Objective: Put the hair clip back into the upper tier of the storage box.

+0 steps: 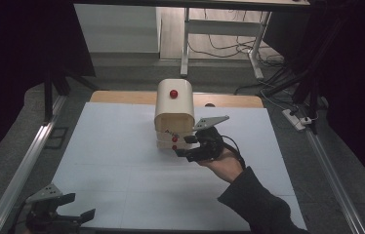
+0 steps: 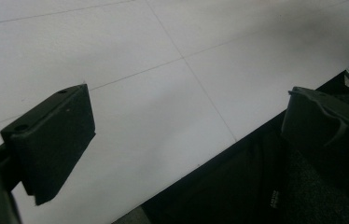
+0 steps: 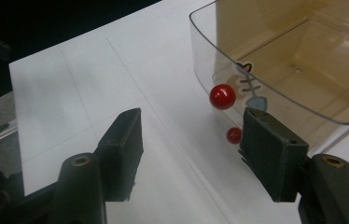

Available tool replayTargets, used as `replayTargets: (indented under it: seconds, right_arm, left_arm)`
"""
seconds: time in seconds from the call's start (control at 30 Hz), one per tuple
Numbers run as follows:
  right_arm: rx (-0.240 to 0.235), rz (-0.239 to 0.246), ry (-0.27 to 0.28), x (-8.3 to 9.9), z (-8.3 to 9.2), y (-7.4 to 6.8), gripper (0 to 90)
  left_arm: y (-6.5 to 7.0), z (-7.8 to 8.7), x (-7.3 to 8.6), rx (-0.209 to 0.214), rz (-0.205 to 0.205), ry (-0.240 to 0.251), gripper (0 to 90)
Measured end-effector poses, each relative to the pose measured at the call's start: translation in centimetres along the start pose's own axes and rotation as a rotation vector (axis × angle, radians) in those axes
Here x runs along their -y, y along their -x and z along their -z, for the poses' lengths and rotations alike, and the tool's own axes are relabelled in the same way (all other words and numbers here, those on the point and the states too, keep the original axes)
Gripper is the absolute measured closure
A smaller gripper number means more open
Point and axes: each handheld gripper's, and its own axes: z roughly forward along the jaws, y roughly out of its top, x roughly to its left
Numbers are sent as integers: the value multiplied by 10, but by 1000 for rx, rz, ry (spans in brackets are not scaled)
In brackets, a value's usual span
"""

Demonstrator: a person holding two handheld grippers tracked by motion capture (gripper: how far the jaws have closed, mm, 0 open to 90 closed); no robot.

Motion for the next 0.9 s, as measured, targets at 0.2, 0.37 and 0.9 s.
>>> replayTargets:
  seconds: [0.2, 0.37, 0.9]
  right_arm:
    - [-5, -2, -14, 5, 2, -2, 337]
    - [-5, -13, -17, 8, 4, -2, 287]
    - [-5, -21, -33, 18, 10, -8, 128]
  left_arm:
    - [2, 0, 0, -9, -14, -1, 31]
    - [3, 1, 0, -8, -29, 11, 15]
    - [4, 6, 2, -21, -58, 81, 12]
